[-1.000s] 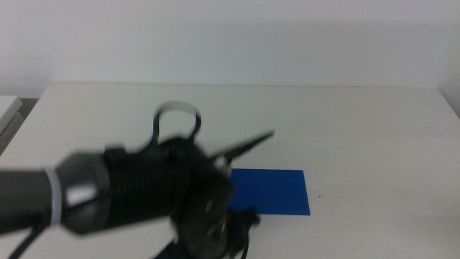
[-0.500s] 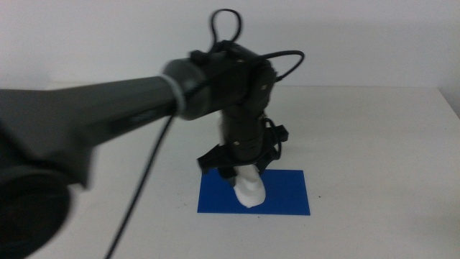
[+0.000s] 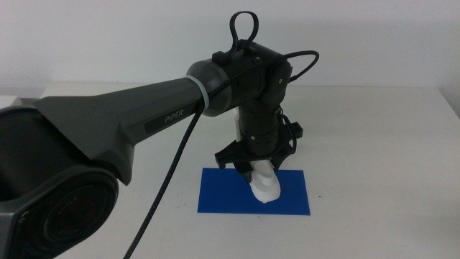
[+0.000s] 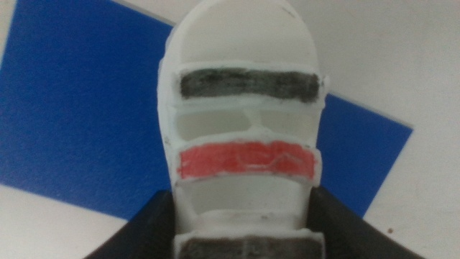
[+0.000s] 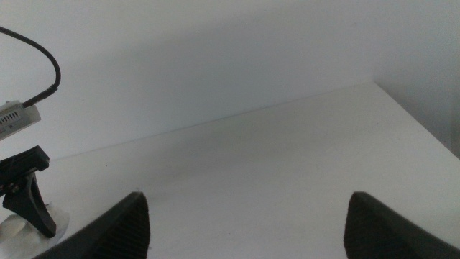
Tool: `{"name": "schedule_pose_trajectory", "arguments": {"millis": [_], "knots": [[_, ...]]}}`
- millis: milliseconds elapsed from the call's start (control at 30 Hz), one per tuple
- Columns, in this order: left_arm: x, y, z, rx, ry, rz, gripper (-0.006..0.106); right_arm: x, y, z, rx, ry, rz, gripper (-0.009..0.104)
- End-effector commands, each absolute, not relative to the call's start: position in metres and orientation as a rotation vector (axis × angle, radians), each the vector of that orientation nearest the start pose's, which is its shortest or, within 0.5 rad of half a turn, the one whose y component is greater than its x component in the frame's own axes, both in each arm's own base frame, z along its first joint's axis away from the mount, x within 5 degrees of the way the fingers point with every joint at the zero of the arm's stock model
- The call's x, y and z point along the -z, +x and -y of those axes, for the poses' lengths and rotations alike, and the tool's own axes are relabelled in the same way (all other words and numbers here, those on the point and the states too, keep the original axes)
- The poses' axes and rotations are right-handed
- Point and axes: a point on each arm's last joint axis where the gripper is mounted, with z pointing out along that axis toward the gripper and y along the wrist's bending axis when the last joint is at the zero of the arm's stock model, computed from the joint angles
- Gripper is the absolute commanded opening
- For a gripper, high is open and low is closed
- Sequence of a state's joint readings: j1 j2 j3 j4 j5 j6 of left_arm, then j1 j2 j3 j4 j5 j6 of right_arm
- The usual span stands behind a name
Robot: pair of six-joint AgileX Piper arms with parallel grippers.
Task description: Use one arm to grab the shoe from the table and place it on the mat.
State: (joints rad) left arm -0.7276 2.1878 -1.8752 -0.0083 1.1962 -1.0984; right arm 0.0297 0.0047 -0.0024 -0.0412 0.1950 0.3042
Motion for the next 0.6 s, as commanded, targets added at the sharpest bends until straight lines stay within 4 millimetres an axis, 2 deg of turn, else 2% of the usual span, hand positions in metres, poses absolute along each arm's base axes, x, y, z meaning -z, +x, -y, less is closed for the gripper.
{"name": "schedule_pose_trajectory", "arguments": {"millis": [0,200,400,500,567], "knots": [[-0.2109,0.3429,0.3074,0.235,-0.559,-2.977,0.005,-0.1963,0.056,-0.0009,-0.207,0.192,-1.663,0.079],[-0.2109,0.3487,0.3082,0.254,-0.529,-2.919,0.005,-0.1963,0.056,-0.0009,-0.207,0.192,-1.663,0.079],[-0.2079,0.3452,0.3025,0.144,-0.534,-2.957,0.005,-0.1963,0.056,-0.0009,-0.207,0.192,-1.663,0.079],[-0.2054,0.3442,0.3043,0.167,-0.688,-2.951,0.005,-0.1963,0.056,-0.0009,-0.207,0.192,-1.663,0.079],[-0.2041,0.3444,0.304,0.169,-0.921,-2.896,0.005,-0.1963,0.056,-0.0009,-0.207,0.192,-1.663,0.079]]}}
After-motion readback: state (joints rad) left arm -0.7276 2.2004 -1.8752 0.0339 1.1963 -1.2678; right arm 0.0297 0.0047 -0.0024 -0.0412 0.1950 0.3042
